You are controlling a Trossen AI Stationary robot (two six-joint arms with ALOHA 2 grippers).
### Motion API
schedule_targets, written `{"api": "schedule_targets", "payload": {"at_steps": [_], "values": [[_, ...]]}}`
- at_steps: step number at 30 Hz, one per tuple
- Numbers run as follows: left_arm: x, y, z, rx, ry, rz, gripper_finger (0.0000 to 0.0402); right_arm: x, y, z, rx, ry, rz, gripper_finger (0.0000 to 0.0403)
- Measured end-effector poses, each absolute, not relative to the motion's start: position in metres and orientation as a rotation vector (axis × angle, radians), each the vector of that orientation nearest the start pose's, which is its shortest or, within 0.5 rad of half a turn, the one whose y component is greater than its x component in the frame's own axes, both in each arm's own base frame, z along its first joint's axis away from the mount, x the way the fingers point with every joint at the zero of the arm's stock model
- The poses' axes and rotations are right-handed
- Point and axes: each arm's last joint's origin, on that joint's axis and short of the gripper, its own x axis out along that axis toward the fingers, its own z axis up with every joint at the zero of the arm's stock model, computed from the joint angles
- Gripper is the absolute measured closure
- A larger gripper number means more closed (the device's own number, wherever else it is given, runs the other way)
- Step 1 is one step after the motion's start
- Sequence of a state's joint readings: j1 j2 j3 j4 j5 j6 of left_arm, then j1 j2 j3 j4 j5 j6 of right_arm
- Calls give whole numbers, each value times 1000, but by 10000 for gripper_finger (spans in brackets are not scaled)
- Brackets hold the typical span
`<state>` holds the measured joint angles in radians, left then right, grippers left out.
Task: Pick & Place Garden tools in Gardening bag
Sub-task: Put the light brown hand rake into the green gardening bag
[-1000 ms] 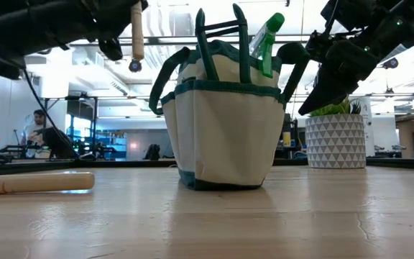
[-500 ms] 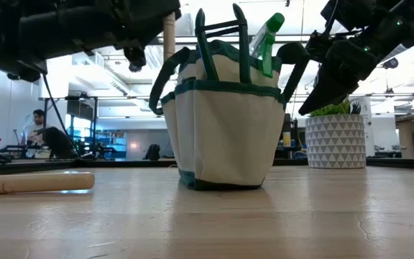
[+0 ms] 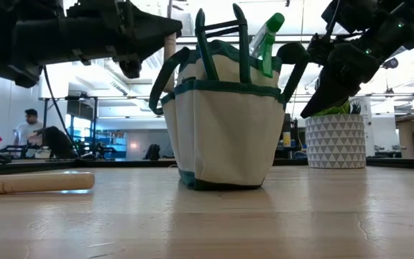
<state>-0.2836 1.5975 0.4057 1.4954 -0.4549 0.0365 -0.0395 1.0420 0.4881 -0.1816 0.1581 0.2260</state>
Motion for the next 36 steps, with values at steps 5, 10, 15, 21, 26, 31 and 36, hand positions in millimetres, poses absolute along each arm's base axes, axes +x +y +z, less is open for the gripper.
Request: {"api": "schedule_targets", "payload": {"at_steps": [5,10,15,21,26,31,36], "values": [[258,-62,185,-82,-263,180,335,198,-12,189,174,708,-271,385],[259,-62,179,-99,-245,185,335,198,-12,189,174,707,-271,385],[261,-63,175,-114,-240,183,335,198,-12,189,174,706,-271,385],[263,-63,169,-120,-237,182,335,198,-12,189,174,705,-271,385],[267,-64,165,-116,-229,182,335,198,-12,189,174,705,-271,385],[270,-65,162,-93,-217,183,335,198,-12,189,174,704,-271,385],[273,-66,158,-78,-204,184,335,198,-12,189,171,705,-270,385]]}}
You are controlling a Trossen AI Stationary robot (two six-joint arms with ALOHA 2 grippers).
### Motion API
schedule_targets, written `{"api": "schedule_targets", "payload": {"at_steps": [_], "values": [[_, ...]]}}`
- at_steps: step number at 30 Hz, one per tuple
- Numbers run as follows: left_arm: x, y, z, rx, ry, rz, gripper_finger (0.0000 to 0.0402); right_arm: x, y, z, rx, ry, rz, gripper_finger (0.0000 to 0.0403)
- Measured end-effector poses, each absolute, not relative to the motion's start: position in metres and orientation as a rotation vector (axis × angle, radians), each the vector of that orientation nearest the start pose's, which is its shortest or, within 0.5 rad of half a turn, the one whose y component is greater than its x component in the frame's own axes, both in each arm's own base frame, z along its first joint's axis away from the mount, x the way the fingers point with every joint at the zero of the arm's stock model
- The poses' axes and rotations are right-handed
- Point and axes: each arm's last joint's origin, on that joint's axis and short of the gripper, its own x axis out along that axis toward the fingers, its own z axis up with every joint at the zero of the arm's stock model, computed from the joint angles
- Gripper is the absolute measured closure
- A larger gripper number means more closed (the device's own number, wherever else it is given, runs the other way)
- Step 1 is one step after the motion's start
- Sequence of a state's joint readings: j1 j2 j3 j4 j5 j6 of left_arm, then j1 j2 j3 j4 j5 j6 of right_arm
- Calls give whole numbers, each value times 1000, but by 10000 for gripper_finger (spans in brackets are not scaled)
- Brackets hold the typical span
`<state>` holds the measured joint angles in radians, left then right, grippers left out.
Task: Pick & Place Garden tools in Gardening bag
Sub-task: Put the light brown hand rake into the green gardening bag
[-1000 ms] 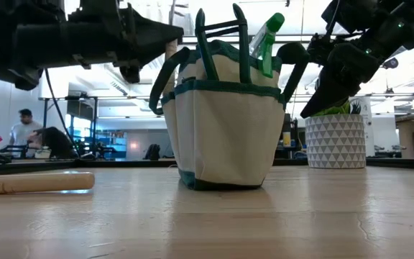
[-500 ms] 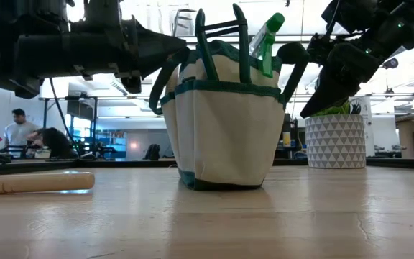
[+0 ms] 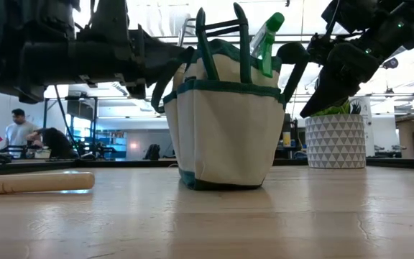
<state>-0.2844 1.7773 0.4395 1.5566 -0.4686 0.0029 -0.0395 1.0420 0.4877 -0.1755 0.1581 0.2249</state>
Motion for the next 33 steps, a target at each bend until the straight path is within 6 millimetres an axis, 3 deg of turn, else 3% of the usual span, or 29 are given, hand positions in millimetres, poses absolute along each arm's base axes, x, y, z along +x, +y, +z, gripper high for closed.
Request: {"api": "schedule_targets", "payload": {"at_steps": [24,33], "values": [[275,-67,144,-55,-147,169,335,198,-12,189,172,704,-270,385],[275,-68,144,-72,-141,167,284,198,-12,189,174,704,-271,385]]}}
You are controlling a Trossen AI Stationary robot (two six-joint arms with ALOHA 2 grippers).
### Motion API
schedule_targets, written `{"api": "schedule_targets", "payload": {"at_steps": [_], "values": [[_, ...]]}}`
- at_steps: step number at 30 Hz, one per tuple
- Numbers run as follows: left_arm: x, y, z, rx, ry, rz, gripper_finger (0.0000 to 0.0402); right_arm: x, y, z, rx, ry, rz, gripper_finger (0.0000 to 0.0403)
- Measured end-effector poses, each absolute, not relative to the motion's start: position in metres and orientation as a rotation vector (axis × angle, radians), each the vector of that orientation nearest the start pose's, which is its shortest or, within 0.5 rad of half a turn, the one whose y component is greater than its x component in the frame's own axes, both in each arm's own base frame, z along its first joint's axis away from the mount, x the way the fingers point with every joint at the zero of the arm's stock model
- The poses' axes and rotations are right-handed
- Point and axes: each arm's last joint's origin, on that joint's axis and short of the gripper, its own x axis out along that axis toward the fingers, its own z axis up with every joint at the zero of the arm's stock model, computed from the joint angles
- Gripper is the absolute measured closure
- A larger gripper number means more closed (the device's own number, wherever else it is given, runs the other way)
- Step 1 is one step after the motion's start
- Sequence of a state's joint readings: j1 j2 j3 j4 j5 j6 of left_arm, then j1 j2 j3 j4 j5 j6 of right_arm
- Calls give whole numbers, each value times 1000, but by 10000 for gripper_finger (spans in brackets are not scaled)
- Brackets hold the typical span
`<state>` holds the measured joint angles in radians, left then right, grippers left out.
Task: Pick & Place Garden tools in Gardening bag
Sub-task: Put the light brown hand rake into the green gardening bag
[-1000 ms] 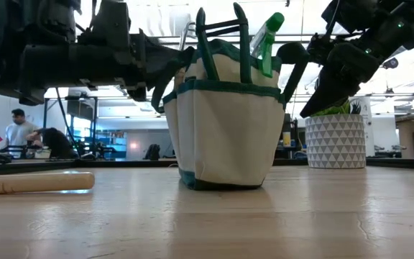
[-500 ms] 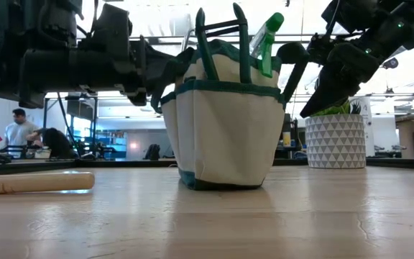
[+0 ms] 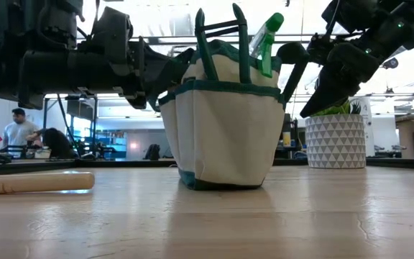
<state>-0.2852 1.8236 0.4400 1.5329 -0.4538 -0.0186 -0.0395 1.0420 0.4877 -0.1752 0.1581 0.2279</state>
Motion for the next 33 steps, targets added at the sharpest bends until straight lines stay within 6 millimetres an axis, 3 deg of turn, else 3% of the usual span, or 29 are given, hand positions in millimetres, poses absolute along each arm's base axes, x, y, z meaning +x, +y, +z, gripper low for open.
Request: {"api": "schedule_targets", "payload": {"at_steps": [13,26,33], "values": [[275,-68,144,-99,-45,143,281,198,-12,189,173,704,-270,385],[256,-62,177,-13,157,140,258,198,-12,189,171,703,-270,385],[244,-60,197,-20,176,82,257,199,-13,190,172,699,-270,385]]}}
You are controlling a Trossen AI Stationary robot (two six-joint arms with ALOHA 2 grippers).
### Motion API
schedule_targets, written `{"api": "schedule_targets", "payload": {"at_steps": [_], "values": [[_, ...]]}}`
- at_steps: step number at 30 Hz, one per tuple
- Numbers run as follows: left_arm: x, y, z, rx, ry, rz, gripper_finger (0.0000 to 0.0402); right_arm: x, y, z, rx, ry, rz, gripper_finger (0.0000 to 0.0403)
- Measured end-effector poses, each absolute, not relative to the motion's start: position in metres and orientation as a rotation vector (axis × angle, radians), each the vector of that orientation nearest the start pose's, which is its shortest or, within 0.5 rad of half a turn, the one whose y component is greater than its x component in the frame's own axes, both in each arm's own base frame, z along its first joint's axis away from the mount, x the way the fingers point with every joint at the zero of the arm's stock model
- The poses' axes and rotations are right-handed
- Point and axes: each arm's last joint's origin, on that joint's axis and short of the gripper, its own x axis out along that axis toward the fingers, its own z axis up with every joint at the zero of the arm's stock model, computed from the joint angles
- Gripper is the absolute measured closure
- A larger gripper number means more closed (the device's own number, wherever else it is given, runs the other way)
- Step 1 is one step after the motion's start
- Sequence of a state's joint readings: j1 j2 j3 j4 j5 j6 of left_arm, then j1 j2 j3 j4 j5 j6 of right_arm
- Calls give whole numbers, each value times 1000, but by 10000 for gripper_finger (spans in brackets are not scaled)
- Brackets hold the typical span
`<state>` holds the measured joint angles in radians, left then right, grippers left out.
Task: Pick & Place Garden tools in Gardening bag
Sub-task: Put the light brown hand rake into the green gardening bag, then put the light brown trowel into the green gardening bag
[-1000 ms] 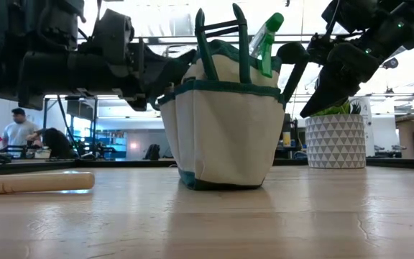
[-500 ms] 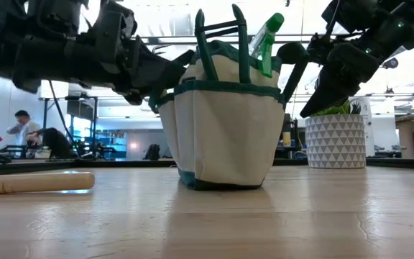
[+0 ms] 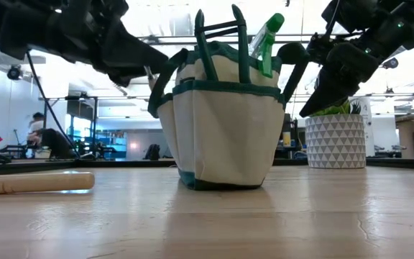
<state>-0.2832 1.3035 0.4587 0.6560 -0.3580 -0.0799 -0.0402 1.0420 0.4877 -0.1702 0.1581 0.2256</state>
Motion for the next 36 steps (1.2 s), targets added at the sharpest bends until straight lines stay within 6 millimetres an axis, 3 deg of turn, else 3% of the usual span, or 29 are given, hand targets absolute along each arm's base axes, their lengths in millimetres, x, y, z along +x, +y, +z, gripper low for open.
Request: {"api": "schedule_targets", "payload": {"at_steps": [24,36], "values": [[236,-58,189,-53,356,40,254,200,-13,191,166,679,-266,385],[235,-60,215,-65,611,27,254,200,-12,191,168,677,-265,385]]}}
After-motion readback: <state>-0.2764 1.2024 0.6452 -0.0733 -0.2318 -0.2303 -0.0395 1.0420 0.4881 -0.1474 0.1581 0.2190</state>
